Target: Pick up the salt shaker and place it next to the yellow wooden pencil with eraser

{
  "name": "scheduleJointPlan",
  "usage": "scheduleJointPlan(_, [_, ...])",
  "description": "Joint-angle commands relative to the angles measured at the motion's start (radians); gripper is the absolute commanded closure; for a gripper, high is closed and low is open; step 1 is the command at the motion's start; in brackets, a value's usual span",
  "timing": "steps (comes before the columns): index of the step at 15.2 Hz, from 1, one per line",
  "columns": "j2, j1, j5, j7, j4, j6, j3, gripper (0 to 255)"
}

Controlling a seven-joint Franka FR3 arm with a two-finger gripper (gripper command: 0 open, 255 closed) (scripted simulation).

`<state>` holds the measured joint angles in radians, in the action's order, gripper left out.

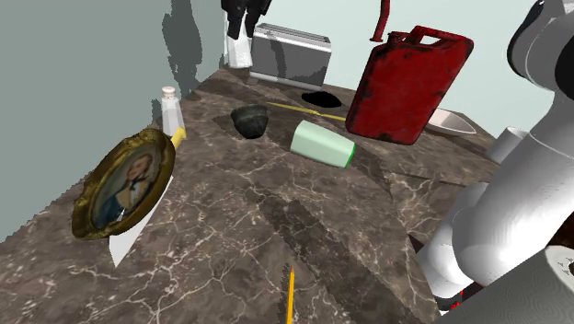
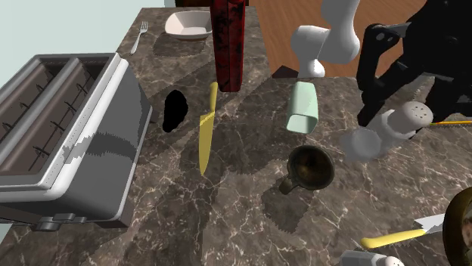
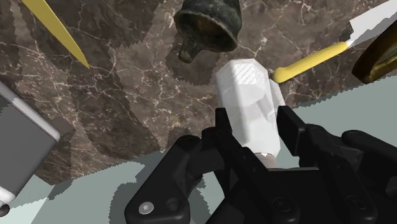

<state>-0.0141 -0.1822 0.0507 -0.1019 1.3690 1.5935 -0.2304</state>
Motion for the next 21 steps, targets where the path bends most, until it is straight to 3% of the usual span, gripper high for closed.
scheduleJointPlan(1, [0.059, -0.012, -0.008, -0.028, 0.071, 0.012, -0.012, 255])
scheduleJointPlan(10, [0.295, -0.074, -0.056, -0.158, 0.308, 0.016, -0.081, 255])
scheduleJointPlan(21, [0.489, -0.157, -0.13, -0.349, 0.436, -0.04, -0.203, 255])
